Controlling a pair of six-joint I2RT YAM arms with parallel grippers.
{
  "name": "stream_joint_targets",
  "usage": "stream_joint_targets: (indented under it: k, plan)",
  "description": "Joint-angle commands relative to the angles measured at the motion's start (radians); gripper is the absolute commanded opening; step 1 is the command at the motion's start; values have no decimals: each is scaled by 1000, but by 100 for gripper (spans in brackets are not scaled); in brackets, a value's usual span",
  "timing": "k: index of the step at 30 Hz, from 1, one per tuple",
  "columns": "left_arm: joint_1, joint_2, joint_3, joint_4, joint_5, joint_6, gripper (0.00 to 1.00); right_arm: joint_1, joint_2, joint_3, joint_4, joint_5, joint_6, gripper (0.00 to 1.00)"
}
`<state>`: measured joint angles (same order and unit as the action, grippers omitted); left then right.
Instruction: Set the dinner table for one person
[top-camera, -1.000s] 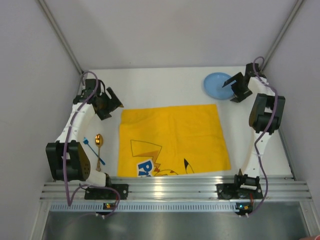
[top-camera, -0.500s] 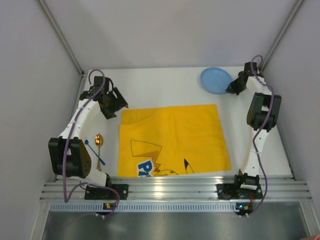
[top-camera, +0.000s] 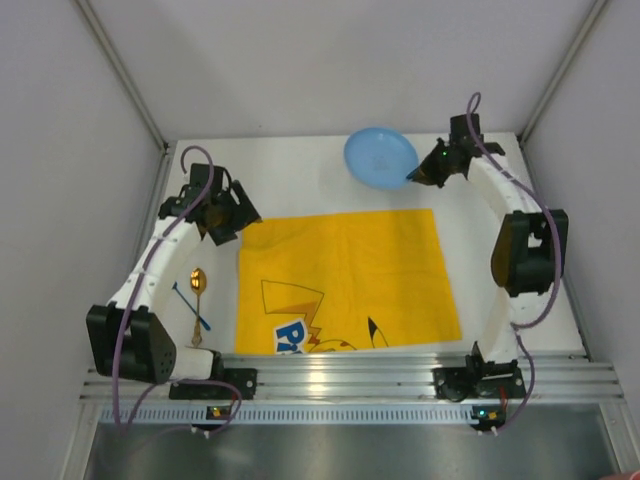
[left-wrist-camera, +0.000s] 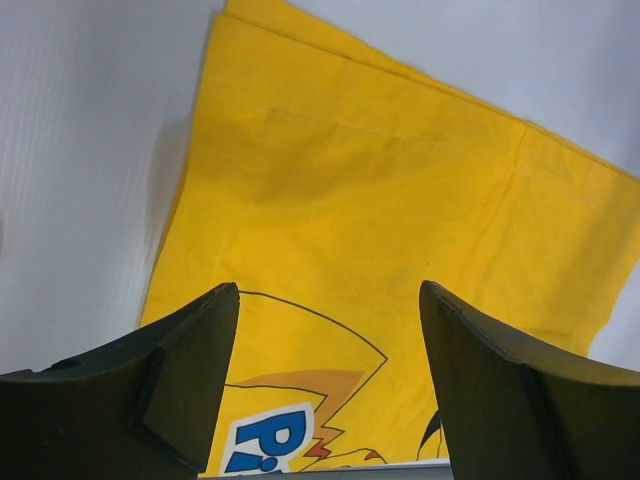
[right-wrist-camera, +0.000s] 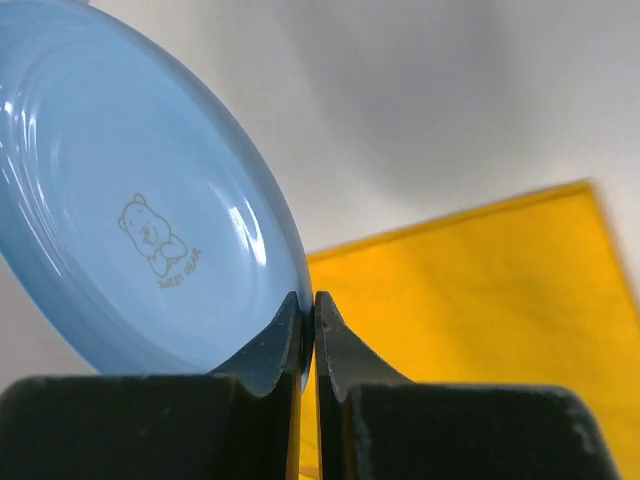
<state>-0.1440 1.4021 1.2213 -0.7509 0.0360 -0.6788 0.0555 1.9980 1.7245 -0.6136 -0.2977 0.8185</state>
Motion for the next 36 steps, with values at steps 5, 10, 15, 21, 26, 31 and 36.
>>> stream_joint_targets:
  k: [5, 10, 15, 21, 26, 31, 36]
  plan:
    - [0, -210, -173, 62, 31, 1, 78, 294, -304, -446, -8, 32, -75, 0]
    - [0, -301, -236, 51, 38, 19, 78, 400, -364, -727, 97, 58, -9, 0]
    - [0, -370, -255, -7, 30, 45, 78, 467, -355, -815, 140, 66, 14, 0]
    - [0, -403, -252, -31, 21, 62, 78, 552, -282, -745, 123, 34, 2, 0]
    - [0, -391, -243, -28, 7, 70, 78, 587, -269, -629, -96, 103, -73, 69]
    - [0, -351, -230, -13, -2, 76, 78, 499, -332, -471, -218, 213, -151, 90]
    - [0, -293, -246, 48, 13, 70, 79, 172, -271, -165, -181, 123, -196, 88]
